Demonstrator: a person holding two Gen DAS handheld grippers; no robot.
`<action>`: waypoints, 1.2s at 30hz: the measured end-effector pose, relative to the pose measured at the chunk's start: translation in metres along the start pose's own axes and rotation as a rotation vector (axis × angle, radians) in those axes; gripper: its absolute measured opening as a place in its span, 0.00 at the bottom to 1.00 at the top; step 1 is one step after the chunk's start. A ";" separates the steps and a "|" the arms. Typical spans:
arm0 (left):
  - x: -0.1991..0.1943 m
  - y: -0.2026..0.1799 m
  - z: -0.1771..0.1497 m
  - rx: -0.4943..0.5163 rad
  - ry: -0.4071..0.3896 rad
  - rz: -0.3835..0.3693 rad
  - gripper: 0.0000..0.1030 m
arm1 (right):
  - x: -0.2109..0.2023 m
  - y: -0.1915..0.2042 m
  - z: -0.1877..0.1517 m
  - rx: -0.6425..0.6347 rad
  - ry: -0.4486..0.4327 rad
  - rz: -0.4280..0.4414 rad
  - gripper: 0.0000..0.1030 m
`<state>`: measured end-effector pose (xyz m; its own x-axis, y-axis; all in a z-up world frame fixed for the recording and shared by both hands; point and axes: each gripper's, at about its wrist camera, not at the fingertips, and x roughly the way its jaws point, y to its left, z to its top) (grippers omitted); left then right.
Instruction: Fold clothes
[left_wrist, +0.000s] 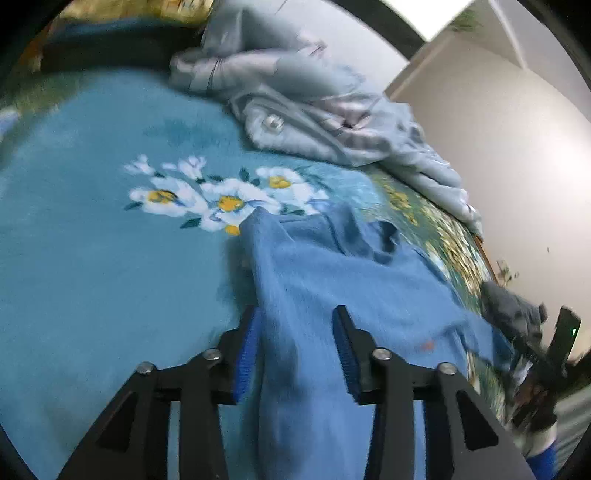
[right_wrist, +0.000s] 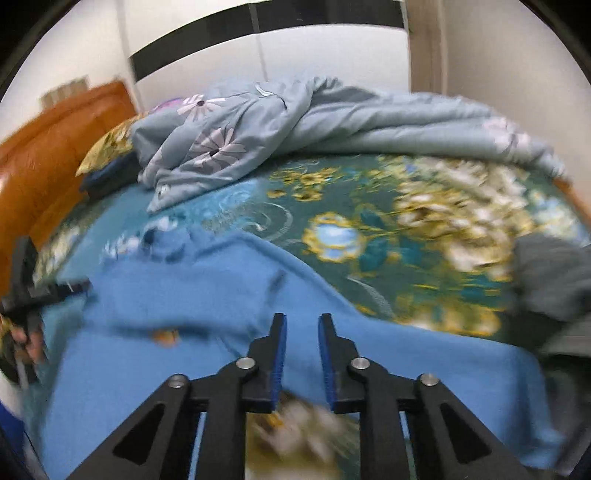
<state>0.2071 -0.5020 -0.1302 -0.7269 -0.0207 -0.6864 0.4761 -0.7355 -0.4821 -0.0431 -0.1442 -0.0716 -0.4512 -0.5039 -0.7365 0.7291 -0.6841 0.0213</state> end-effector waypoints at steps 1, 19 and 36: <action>-0.013 -0.004 -0.010 0.027 -0.020 0.010 0.51 | -0.014 -0.008 -0.007 -0.038 -0.005 -0.041 0.26; -0.065 -0.026 -0.106 0.036 -0.060 0.078 0.59 | -0.034 -0.119 -0.052 0.064 0.190 -0.221 0.04; -0.081 0.021 -0.109 -0.057 -0.101 0.018 0.59 | -0.089 0.042 0.120 0.243 0.113 0.327 0.04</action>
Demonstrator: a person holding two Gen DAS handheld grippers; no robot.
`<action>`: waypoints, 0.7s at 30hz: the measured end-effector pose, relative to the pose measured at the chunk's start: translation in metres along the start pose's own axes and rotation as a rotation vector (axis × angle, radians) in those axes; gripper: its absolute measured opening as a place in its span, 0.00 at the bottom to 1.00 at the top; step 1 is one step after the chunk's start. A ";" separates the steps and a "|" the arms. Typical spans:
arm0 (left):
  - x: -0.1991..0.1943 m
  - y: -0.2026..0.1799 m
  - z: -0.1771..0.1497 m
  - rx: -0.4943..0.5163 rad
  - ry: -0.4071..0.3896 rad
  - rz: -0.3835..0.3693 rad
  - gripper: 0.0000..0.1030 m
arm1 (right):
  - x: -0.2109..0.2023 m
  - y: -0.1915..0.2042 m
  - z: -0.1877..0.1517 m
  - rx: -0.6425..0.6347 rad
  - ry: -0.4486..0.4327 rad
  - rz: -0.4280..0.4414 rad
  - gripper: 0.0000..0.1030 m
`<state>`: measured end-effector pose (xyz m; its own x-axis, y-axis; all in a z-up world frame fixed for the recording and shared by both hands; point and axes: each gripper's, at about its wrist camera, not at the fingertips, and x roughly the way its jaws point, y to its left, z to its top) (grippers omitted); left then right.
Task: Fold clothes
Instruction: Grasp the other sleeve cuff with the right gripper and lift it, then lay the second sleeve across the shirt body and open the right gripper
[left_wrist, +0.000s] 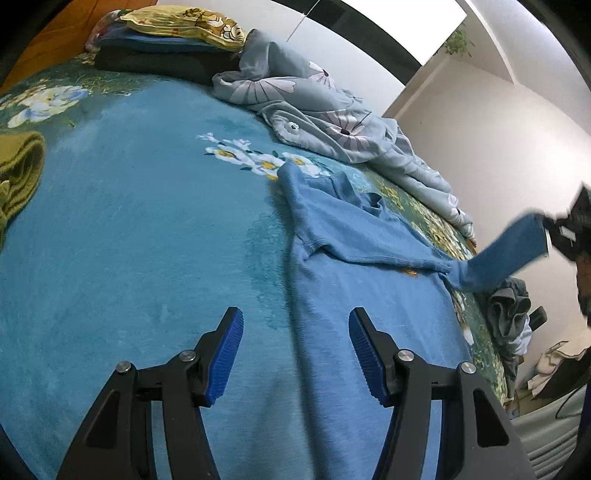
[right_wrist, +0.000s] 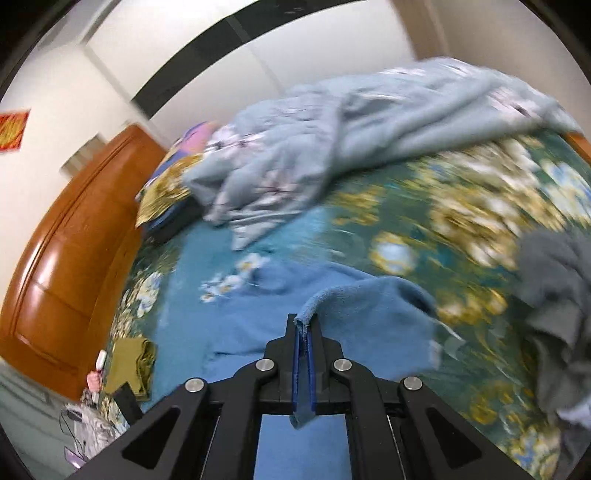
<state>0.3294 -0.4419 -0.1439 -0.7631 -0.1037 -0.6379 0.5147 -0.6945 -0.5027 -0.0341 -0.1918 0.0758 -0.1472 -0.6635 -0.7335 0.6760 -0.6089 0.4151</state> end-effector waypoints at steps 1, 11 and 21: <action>-0.001 0.003 0.001 -0.002 -0.003 0.002 0.59 | 0.016 0.022 0.009 -0.040 0.014 0.005 0.04; -0.003 0.031 0.010 -0.039 -0.008 0.014 0.59 | 0.217 0.145 0.014 -0.199 0.263 0.096 0.04; 0.019 0.021 0.032 0.015 0.022 -0.001 0.59 | 0.329 0.169 -0.032 -0.272 0.435 0.043 0.04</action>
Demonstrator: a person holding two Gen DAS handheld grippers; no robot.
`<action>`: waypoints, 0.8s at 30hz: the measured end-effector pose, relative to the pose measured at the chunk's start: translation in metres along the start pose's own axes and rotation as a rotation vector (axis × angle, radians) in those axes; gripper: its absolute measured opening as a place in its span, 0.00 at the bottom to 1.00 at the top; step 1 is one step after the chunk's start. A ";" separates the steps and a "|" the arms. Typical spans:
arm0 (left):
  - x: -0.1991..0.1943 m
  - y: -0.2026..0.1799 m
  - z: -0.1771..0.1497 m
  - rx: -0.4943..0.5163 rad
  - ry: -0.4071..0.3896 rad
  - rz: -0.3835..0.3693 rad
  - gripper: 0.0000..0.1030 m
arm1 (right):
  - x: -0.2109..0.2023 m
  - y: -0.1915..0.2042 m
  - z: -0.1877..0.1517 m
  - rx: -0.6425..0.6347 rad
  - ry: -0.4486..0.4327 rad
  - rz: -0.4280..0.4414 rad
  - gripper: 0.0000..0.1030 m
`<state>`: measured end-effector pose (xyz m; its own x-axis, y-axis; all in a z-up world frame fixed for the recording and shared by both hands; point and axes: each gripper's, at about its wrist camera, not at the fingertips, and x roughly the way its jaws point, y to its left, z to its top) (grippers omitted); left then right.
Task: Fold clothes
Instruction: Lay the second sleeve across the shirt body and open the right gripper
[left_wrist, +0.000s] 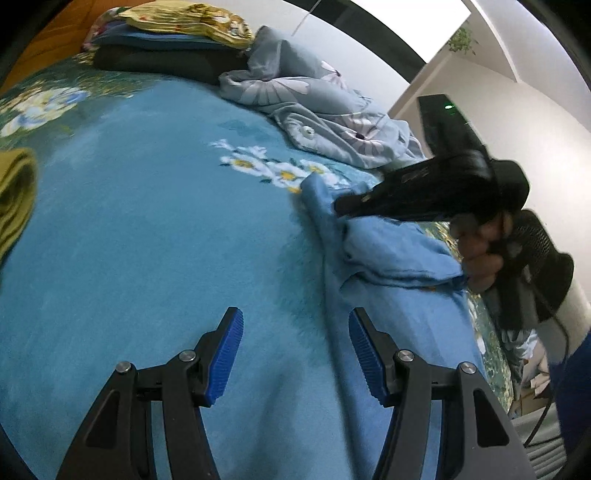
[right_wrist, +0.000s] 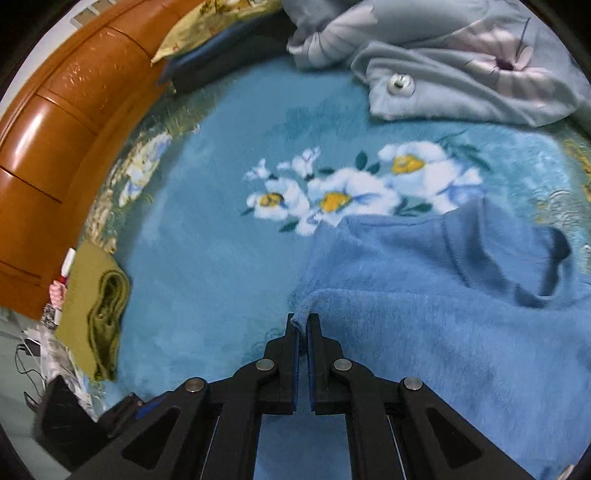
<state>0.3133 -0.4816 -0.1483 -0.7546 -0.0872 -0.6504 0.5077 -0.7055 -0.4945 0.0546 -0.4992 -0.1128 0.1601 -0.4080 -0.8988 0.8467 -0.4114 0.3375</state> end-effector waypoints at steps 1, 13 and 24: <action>0.005 -0.002 0.004 0.002 0.004 -0.006 0.59 | 0.003 0.000 0.000 -0.003 0.002 -0.005 0.04; 0.052 -0.032 0.048 0.072 0.065 0.015 0.59 | -0.043 -0.007 -0.012 -0.079 -0.070 0.090 0.26; 0.095 -0.042 0.087 0.060 0.101 0.089 0.59 | -0.146 -0.177 -0.118 0.168 -0.301 -0.125 0.33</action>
<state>0.1838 -0.5213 -0.1388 -0.6609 -0.0822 -0.7460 0.5425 -0.7392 -0.3991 -0.0589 -0.2708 -0.0748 -0.1172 -0.5571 -0.8221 0.7512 -0.5912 0.2935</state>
